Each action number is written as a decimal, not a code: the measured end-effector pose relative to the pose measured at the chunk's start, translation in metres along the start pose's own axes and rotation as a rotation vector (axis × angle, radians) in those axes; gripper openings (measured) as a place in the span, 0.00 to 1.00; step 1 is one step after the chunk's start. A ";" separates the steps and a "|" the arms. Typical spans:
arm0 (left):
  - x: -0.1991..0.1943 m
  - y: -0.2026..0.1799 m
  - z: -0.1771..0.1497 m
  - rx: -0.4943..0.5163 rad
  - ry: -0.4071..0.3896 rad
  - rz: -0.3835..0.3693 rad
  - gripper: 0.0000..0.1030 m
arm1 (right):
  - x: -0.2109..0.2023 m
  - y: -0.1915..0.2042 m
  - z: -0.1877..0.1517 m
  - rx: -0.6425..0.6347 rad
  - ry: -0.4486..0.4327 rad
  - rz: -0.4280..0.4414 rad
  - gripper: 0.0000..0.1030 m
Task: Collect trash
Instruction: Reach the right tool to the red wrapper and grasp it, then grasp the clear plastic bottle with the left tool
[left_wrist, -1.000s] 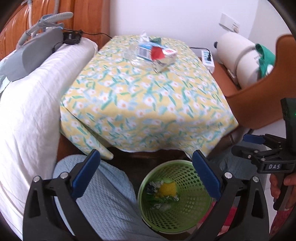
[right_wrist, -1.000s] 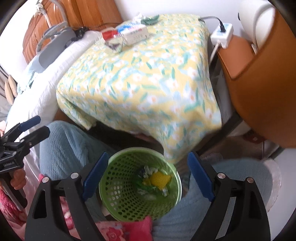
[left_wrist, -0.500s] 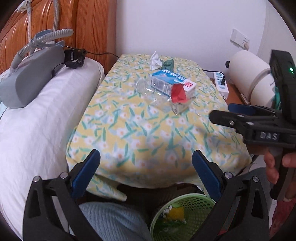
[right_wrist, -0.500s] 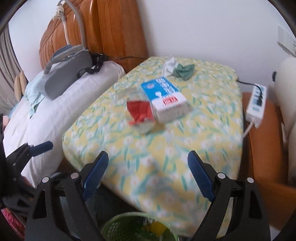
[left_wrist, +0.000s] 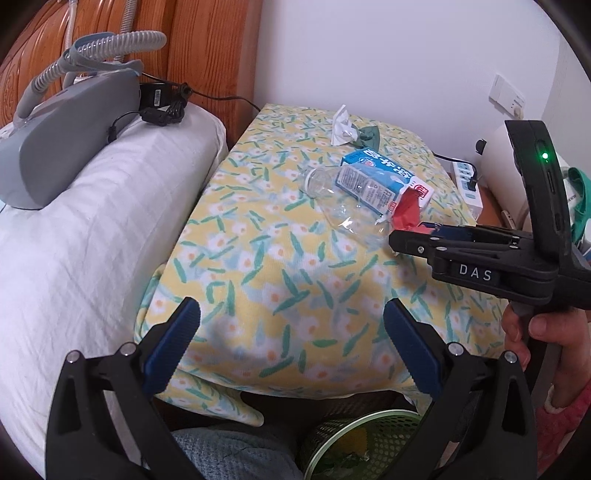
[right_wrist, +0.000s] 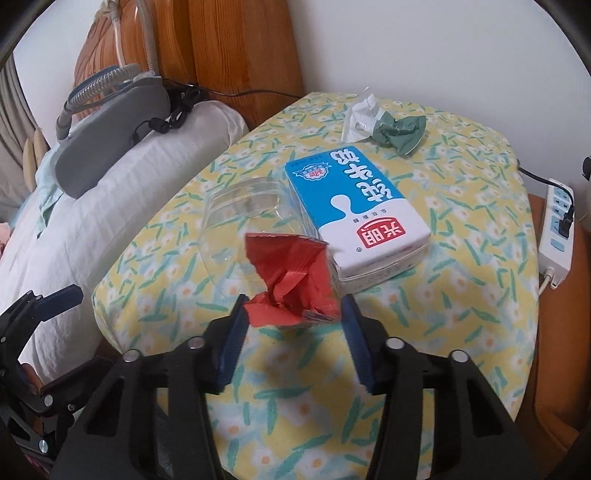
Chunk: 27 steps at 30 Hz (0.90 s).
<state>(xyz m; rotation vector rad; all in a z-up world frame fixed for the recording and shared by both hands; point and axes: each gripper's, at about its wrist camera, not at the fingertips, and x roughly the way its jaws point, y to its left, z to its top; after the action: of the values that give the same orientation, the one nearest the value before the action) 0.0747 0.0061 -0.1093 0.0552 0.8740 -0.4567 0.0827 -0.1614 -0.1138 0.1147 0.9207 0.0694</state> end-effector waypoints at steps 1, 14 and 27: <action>0.000 0.001 0.000 -0.005 0.000 0.000 0.92 | 0.000 0.000 0.000 0.001 0.000 0.003 0.41; -0.002 -0.012 0.015 -0.044 0.005 -0.031 0.92 | -0.030 -0.016 -0.010 0.055 -0.057 0.020 0.35; 0.047 -0.056 0.054 -0.116 -0.024 0.099 0.92 | -0.062 -0.059 -0.049 0.163 -0.092 -0.008 0.35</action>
<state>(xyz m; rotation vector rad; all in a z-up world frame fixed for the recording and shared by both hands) 0.1174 -0.0744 -0.1020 -0.0135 0.8689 -0.3124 0.0069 -0.2234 -0.1019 0.2634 0.8342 -0.0183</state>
